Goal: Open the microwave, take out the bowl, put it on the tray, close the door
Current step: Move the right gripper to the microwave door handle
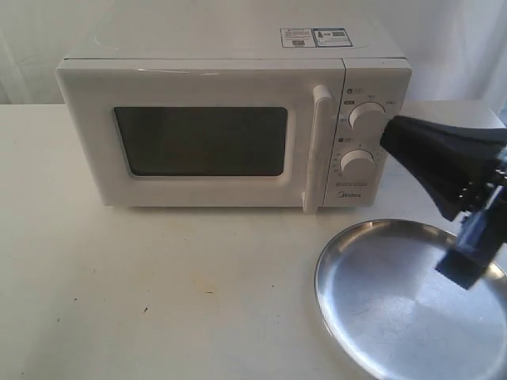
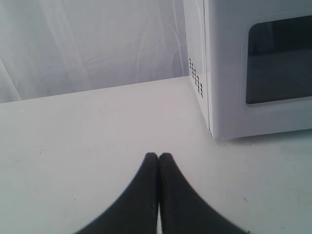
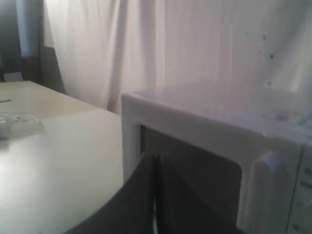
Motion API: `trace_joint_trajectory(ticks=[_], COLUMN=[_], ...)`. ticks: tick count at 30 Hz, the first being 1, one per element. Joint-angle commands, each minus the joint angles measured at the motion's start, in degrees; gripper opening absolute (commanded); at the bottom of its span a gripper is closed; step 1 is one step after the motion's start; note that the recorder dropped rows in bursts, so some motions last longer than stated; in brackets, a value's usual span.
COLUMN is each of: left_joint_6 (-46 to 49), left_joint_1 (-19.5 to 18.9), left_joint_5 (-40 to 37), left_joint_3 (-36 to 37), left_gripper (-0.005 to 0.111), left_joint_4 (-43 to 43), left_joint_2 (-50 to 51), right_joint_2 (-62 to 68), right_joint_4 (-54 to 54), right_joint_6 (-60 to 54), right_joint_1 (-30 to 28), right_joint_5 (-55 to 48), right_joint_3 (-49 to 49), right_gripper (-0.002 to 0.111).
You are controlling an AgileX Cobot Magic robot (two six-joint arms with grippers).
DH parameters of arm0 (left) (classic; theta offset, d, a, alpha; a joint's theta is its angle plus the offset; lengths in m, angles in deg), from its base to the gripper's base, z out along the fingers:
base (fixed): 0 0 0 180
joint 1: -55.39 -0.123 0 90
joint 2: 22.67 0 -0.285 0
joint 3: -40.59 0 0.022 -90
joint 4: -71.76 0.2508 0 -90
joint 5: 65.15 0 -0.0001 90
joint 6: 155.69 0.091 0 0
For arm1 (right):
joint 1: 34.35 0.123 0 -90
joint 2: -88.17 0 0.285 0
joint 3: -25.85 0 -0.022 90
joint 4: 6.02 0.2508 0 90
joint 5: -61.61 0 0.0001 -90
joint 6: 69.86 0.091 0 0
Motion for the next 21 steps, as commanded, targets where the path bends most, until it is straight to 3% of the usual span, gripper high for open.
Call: trace_joint_trajectory(ticks=[1,8,14,21], left_joint_6=[0.0,0.0,0.0,0.0], left_joint_1=[0.2,0.2,0.2,0.2], left_joint_5=[0.2,0.2,0.2,0.2], left_joint_3=[-0.2,-0.2,-0.2,-0.2], left_gripper=[0.000,0.000,0.000,0.000], left_joint_4=[-0.5,-0.5,-0.5,-0.5], left_joint_2=[-0.1,-0.1,-0.1,-0.1], right_joint_2=[9.1,17.1,19.9,21.0], right_joint_4=[6.7,8.4,7.6,7.7], right_joint_6=[-4.2,-16.8,-21.4,-28.5], right_joint_1=[-0.1,-0.2,-0.2,-0.2], right_joint_5=[-1.9,-0.7,9.7,4.4], right_joint_3=[-0.6,-0.6,-0.5,-0.6], right_gripper=[0.000,0.000,0.000,0.000])
